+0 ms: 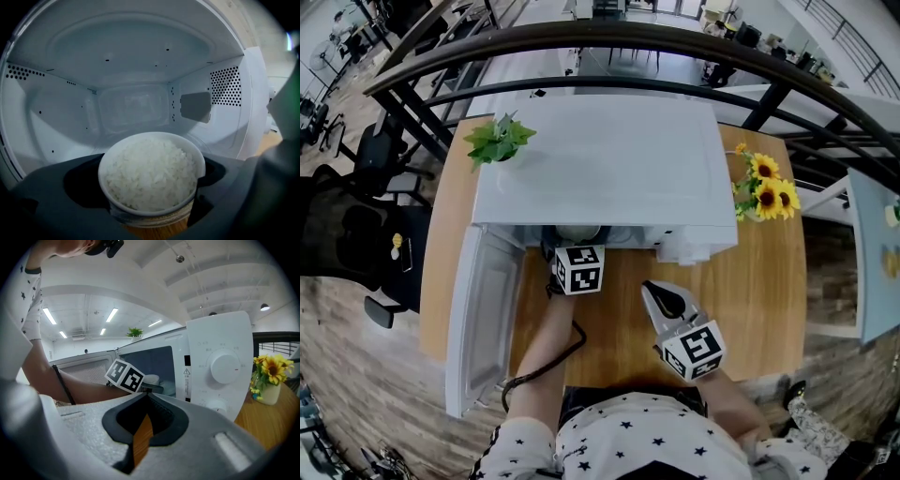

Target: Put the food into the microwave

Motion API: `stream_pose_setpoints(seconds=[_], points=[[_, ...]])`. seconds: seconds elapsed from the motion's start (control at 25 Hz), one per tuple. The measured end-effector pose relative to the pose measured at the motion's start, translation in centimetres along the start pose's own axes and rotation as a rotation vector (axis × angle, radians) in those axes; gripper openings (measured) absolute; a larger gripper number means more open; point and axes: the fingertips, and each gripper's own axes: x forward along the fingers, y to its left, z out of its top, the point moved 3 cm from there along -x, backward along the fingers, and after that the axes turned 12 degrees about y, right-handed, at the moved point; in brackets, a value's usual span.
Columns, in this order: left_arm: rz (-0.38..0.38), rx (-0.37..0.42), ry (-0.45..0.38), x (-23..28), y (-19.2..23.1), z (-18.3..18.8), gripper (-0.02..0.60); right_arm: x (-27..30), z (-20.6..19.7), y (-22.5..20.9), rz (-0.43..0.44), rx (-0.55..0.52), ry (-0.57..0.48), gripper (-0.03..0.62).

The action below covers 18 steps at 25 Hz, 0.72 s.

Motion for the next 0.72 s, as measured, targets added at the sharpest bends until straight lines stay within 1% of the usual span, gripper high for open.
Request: stream_pose_setpoints(seconds=[0.16, 0.44, 0.56, 0.72], points=[[-0.008, -0.003, 0.008, 0.1, 0.0, 0.0, 0.529, -0.1, 0.1, 0.3, 0.002, -0.003, -0.005, 0.006], [-0.004, -0.007, -0.006, 0.0, 0.0, -0.1, 0.529, -0.7, 0.2, 0.6, 0.002, -0.017, -0.014, 0.005], [-0.02, -0.015, 0.007, -0.1, -0.1, 0.0, 0.529, -1.1, 0.0, 0.7, -0.005, -0.019, -0.015, 0.005], [-0.03, -0.024, 0.003, -1.1, 0.0, 0.0, 0.529, -1.5, -0.2, 1.2, -0.011, -0.026, -0.013, 0.006]])
